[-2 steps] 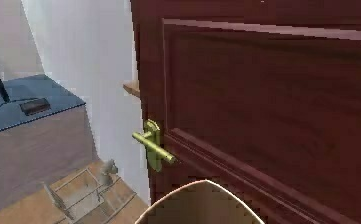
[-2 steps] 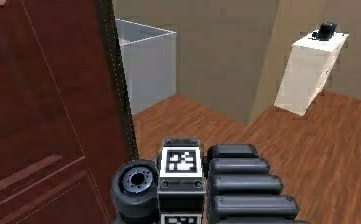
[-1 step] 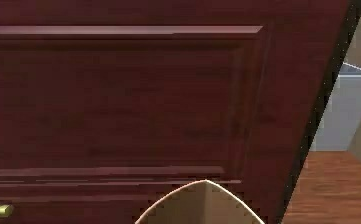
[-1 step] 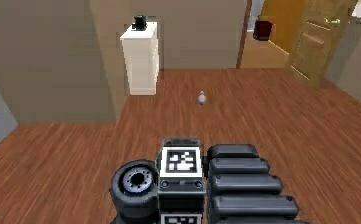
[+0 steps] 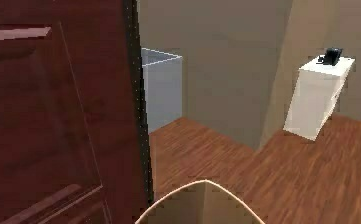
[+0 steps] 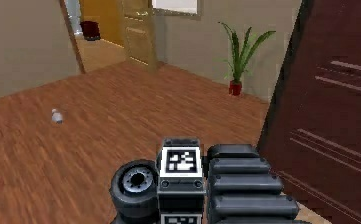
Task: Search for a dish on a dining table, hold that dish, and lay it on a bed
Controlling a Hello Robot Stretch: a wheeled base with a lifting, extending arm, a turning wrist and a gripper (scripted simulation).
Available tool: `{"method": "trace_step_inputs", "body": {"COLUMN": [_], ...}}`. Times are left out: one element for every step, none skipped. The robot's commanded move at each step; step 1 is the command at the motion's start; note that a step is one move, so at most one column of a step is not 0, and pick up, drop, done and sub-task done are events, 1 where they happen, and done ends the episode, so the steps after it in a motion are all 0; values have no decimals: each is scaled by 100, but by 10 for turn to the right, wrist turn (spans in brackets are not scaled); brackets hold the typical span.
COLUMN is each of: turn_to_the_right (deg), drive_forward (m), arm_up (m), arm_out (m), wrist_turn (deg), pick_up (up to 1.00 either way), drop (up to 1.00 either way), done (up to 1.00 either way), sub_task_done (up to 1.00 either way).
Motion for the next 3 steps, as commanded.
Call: {"method": "trace_step_inputs", "body": {"turn_to_the_right": [150,30,0], "drive_forward": [0,0,50], "arm_up": [0,0,0], "arm_out": [0,0,0], "wrist_turn": [0,0,0], "pick_up": [0,0,0], "drop": [0,0,0], "done": [0,0,0], "sub_task_done": [0,0,0]}}
